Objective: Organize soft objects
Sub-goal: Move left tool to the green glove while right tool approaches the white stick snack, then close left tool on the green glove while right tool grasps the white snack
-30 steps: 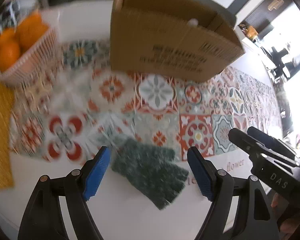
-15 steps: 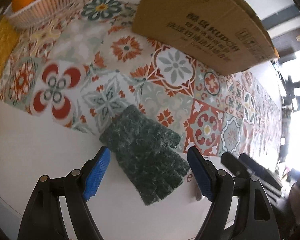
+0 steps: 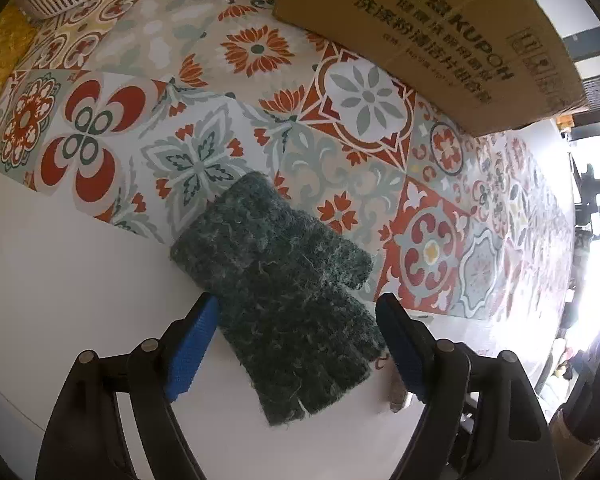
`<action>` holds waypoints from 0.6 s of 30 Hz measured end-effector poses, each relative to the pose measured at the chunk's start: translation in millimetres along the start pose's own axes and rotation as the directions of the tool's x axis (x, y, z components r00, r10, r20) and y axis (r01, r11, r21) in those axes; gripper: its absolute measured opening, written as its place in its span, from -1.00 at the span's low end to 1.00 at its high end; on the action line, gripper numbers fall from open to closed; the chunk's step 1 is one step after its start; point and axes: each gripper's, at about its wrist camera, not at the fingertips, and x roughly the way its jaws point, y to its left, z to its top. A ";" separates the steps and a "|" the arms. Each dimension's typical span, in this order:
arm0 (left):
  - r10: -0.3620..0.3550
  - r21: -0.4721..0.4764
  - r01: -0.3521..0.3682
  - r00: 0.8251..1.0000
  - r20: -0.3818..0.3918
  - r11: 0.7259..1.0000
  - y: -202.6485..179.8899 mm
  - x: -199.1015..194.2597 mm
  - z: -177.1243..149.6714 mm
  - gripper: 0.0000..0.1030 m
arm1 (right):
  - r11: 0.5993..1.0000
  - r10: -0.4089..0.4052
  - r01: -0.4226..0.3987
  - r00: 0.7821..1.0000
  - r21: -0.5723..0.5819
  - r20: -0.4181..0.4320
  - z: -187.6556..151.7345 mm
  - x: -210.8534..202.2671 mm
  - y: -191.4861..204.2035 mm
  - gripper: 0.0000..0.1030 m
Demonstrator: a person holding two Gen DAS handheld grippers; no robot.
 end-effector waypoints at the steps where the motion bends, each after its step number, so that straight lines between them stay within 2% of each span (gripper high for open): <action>1: 0.007 0.002 -0.007 1.000 -0.002 1.000 -0.7 1.5 0.2 0.59 | 1.000 0.005 -0.005 1.000 0.004 -0.006 -1.2 3.1 -0.8 0.15; 12: 0.075 0.021 -0.074 0.997 -0.020 0.997 -20.9 28.7 5.9 0.68 | 1.000 -0.013 0.013 1.000 0.011 -0.024 -3.2 16.8 -7.4 0.11; 14: 0.083 0.023 -0.083 0.996 -0.019 0.996 -23.9 33.2 6.3 0.69 | 1.000 -0.026 0.027 0.999 0.008 -0.018 -2.8 17.5 -6.6 0.07; 18: 0.119 0.048 -0.118 0.993 -0.018 0.992 -31.4 42.3 6.3 0.78 | 0.999 -0.037 0.037 0.999 0.006 -0.005 -4.0 20.2 -4.1 -0.14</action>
